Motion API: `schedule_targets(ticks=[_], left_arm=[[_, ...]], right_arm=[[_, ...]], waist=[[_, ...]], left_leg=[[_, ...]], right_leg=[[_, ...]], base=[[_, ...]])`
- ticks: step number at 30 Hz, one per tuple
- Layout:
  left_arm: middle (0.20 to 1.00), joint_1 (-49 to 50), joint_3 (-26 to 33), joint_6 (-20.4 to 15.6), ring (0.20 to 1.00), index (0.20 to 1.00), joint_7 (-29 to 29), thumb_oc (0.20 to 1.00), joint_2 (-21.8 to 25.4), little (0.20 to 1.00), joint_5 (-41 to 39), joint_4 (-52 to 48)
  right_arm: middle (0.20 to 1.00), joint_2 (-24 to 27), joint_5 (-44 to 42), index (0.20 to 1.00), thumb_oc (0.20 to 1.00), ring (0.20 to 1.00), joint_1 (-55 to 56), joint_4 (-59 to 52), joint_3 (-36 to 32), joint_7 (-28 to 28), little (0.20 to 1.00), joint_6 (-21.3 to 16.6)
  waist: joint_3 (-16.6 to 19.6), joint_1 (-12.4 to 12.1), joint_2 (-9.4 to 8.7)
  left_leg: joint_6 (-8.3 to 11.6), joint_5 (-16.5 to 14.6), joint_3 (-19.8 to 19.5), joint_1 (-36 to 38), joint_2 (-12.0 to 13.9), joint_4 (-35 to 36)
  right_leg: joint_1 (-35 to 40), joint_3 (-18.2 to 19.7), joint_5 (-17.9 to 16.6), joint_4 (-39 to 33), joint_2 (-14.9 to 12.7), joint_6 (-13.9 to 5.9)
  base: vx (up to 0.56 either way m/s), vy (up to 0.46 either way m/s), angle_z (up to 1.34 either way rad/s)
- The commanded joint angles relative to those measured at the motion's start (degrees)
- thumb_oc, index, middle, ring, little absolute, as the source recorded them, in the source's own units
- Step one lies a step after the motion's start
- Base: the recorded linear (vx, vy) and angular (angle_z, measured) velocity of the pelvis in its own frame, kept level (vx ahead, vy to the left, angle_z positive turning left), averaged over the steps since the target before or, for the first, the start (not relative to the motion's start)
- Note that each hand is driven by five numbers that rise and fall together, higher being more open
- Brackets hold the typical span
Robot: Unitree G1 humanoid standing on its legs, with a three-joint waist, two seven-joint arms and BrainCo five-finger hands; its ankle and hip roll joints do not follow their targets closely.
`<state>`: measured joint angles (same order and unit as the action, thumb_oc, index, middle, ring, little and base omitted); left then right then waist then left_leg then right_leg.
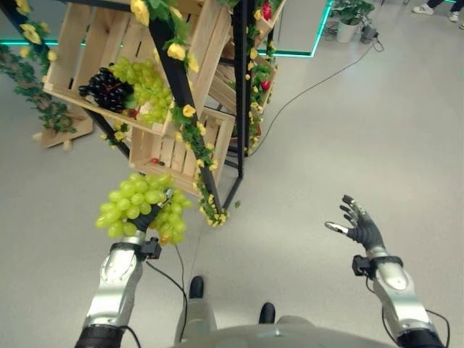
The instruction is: Pick up the fruits from the basket on one side to the basket on the other side
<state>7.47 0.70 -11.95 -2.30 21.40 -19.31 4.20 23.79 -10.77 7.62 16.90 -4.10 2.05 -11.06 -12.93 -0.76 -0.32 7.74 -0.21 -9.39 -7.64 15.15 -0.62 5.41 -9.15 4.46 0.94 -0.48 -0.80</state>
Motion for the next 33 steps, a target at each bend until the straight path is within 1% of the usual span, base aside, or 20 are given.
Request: schedule_targets(ticks=[1,3,4,5,6,7,8,9,10,11,12,13,14,15,16,17,19,23,26,33], left_arm=[[0.200,-1.70,2.37,-3.85,0.200,0.200,0.15,0.200,4.65,0.200,-1.93,-6.68],[0.200,-2.51,1.39,-3.76,0.200,0.200,-0.26,0.200,5.82,0.200,-1.16,-6.53],[0.200,-3.71,0.50,-3.68,0.200,0.200,-0.29,0.200,6.60,0.200,-0.47,-6.28],[0.200,-3.89,0.39,-3.72,0.200,0.200,-0.26,0.200,6.71,0.200,-0.45,-6.16],[0.200,-4.47,-0.24,-3.79,0.200,0.200,-0.72,0.200,7.39,0.200,-0.15,-6.35],[0.200,-4.18,-0.16,-3.99,0.200,0.200,-0.53,0.200,7.67,0.200,0.30,-6.61],[0.200,-4.16,-0.14,-4.00,0.200,0.200,-0.52,0.200,7.71,0.200,0.31,-6.60],[0.200,-3.92,-0.05,-3.95,0.200,0.200,-0.40,0.200,7.96,0.200,0.78,-6.88],[0.200,-3.23,0.68,-3.71,0.200,0.200,-0.66,0.200,8.03,0.200,1.11,-7.69],[0.200,-3.21,0.71,-3.69,0.200,0.200,-0.67,0.200,8.02,0.200,1.11,-7.73],[0.200,-2.91,0.83,-4.00,0.200,0.200,-1.11,0.200,7.94,0.200,1.49,-7.52],[0.200,-2.96,0.84,-4.02,0.200,0.200,-1.11,0.200,7.95,0.200,1.50,-7.50],[0.200,-2.96,0.77,-4.10,0.200,0.200,-1.08,0.200,7.79,0.200,1.73,-7.55],[0.200,-2.98,0.76,-4.02,0.200,0.200,-1.10,0.200,7.54,0.200,1.81,-7.37],[0.200,-3.35,0.65,-3.80,0.200,0.200,-0.95,0.200,6.77,0.200,2.13,-6.92],[0.200,-3.36,0.64,-3.81,0.200,0.200,-0.94,0.200,6.76,0.200,2.15,-6.90],[0.200,-3.58,-0.01,-3.75,0.200,0.200,-0.91,0.200,5.75,0.200,2.40,-6.86],[0.200,-4.05,-0.85,-3.84,0.200,0.200,-1.19,0.200,5.03,0.200,2.11,-7.20],[0.200,-3.76,-0.76,-3.97,0.200,0.200,-1.04,0.200,4.67,0.200,1.35,-7.86],[0.200,-4.39,-1.29,-3.41,0.200,0.200,-1.36,0.200,4.06,0.200,0.29,-9.10]], right_arm=[[1.000,2.36,-0.19,1.000,1.000,1.000,-0.27,-4.77,-1.10,0.26,1.000,-3.03],[1.000,1.22,0.88,1.000,1.000,1.000,0.73,-5.10,-1.78,0.37,1.000,-2.73],[1.000,0.66,1.49,1.000,1.000,1.000,1.03,-5.16,-2.09,0.00,1.000,-2.79],[1.000,0.52,1.54,1.000,1.000,1.000,1.03,-5.19,-2.18,-0.02,1.000,-2.78],[1.000,-0.82,2.23,1.000,1.000,1.000,1.06,-4.83,-2.31,-0.42,1.000,-2.44],[1.000,-1.64,2.32,1.000,1.000,1.000,0.48,-4.46,-1.96,-0.91,1.000,-2.14],[1.000,-1.70,2.35,1.000,1.000,1.000,0.46,-4.46,-1.91,-0.95,1.000,-2.12],[1.000,-2.43,1.73,1.000,1.000,1.000,-0.67,-4.24,-1.33,-1.29,1.000,-2.18],[1.000,-2.81,1.45,1.000,1.000,1.000,-1.40,-5.03,-0.29,-0.81,1.000,-2.11],[1.000,-2.80,1.45,1.000,1.000,1.000,-1.40,-5.06,-0.28,-0.81,1.000,-2.09],[1.000,-2.95,1.24,1.000,1.000,1.000,-1.57,-5.32,0.24,-0.32,1.000,-2.16],[1.000,-2.96,1.24,1.000,1.000,1.000,-1.62,-5.31,0.23,-0.32,1.000,-2.17],[1.000,-2.97,1.25,1.000,1.000,1.000,-1.92,-4.55,0.42,-0.35,1.000,-2.24],[1.000,-3.05,1.31,1.000,1.000,1.000,-2.08,-3.96,0.55,-0.28,1.000,-2.34],[1.000,-3.30,1.51,1.000,1.000,1.000,-1.87,-3.85,0.92,-0.07,1.000,-2.34],[1.000,-3.30,1.52,1.000,1.000,1.000,-1.86,-3.87,0.92,-0.08,1.000,-2.33],[1.000,-3.38,1.47,1.000,1.000,1.000,-1.98,-2.72,1.21,-0.34,1.000,-2.41],[1.000,-3.32,1.68,1.000,1.000,1.000,-2.66,-1.80,1.25,-0.85,1.000,-2.38],[1.000,-3.07,1.69,1.000,1.000,1.000,-3.85,-1.22,1.11,-1.30,1.000,-2.33],[1.000,-1.74,1.63,1.000,1.000,1.000,-3.28,1.21,-0.41,-1.91,1.000,-1.79]], waist=[[3.14,-0.65,0.38],[3.48,-0.77,-0.86],[3.05,-0.55,-1.65],[3.14,-0.64,-1.98],[3.27,-0.19,-3.10],[3.74,-0.41,-3.25],[3.90,-0.58,-3.40],[4.01,-1.17,-2.97],[4.61,-1.54,-2.09],[4.71,-1.49,-2.13],[5.04,-1.02,-2.20],[5.07,-1.04,-2.24],[5.29,-0.96,-2.49],[5.24,-0.93,-2.76],[4.85,-0.88,-3.22],[4.80,-0.90,-3.21],[5.04,-1.40,-3.33],[5.75,-1.47,-2.93],[6.91,-2.08,-2.40],[7.71,-1.01,-1.89]], left_leg=[[3.09,7.27,2.30,-0.44,1.79,-2.01],[2.15,3.83,3.12,-1.33,-0.52,-4.95],[1.60,2.50,3.71,-2.09,-2.92,-7.27],[1.34,2.15,3.79,-2.58,-3.38,-8.00],[-0.37,-0.59,6.10,-2.93,-6.22,-9.93],[-1.44,-1.34,7.58,-2.78,-7.04,-9.67],[-1.57,-1.31,7.86,-2.80,-7.15,-9.55],[-2.18,-1.71,9.51,-1.86,-7.42,-8.83],[-3.15,-1.17,11.21,-0.10,-8.62,-5.92],[-3.19,-0.86,11.20,-0.16,-8.70,-5.65],[-4.37,-1.14,12.55,2.15,-10.33,-3.19],[-4.41,-0.93,12.59,2.06,-10.38,-3.08],[-4.88,-1.05,13.16,2.47,-11.13,-2.44],[-5.11,-1.27,13.59,3.08,-11.67,-1.85],[-5.58,-1.34,14.16,3.88,-13.18,-1.79],[-5.57,-1.39,14.17,3.97,-13.16,-1.77],[-6.00,-1.42,15.26,5.05,-14.65,-1.30],[-6.12,-1.35,15.78,6.03,-14.59,-0.89],[-6.58,-1.99,17.22,7.12,-14.73,-0.30],[-6.28,-2.61,16.46,8.06,-14.75,-0.50]], right_leg=[[1.40,-2.15,6.46,5.00,-7.91,-7.69],[1.52,-2.26,5.76,6.93,-11.53,-9.89],[0.79,-1.99,2.66,8.75,-13.31,-10.66],[0.54,-1.92,2.69,8.90,-13.78,-10.94],[-1.93,-1.90,-4.46,10.32,-17.09,-11.51],[-3.16,-3.16,-8.06,9.68,-19.02,-11.10],[-3.32,-2.92,-8.30,9.44,-19.15,-11.20],[-4.10,-6.11,-10.84,8.36,-20.87,-10.73],[-4.80,-8.80,-10.27,6.41,-19.49,-10.20],[-4.91,-8.82,-10.44,6.30,-19.54,-10.17],[-5.88,-8.43,-7.43,5.13,-15.50,-9.76],[-6.01,-8.39,-7.57,5.06,-15.54,-9.74],[-6.28,-8.74,-6.63,4.36,-14.16,-9.65],[-6.48,-8.42,-5.66,4.04,-12.58,-9.39],[-7.38,-8.84,-3.76,3.76,-9.28,-8.79],[-7.30,-8.82,-3.71,3.76,-9.25,-8.78],[-6.40,-10.13,-1.77,3.47,-6.95,-7.95],[-5.04,-9.22,-2.16,1.96,-7.11,-8.39],[-3.79,-10.45,-3.38,0.61,-8.45,-8.94],[-2.90,-11.50,-1.93,2.37,-8.80,-8.51]], base=[[0.24,0.755,-0.27],[0.21,0.689,-0.23],[0.12,0.407,-0.03],[0.12,0.537,0.14],[0.08,0.540,0.21],[0.08,0.532,0.20],[0.02,0.392,0.08],[0.10,0.603,-0.53],[0.09,0.597,-0.90],[0.21,0.742,-1.26],[0.11,0.345,-0.85],[0.14,0.446,-0.75],[0.05,0.193,-0.38],[0.09,0.359,-0.32],[0.06,0.254,-0.22],[0.03,0.239,-0.16],[0.01,0.173,-0.06],[0.03,0.061,-0.12],[0.04,0.019,-0.09],[0.03,-0.031,0.02]])
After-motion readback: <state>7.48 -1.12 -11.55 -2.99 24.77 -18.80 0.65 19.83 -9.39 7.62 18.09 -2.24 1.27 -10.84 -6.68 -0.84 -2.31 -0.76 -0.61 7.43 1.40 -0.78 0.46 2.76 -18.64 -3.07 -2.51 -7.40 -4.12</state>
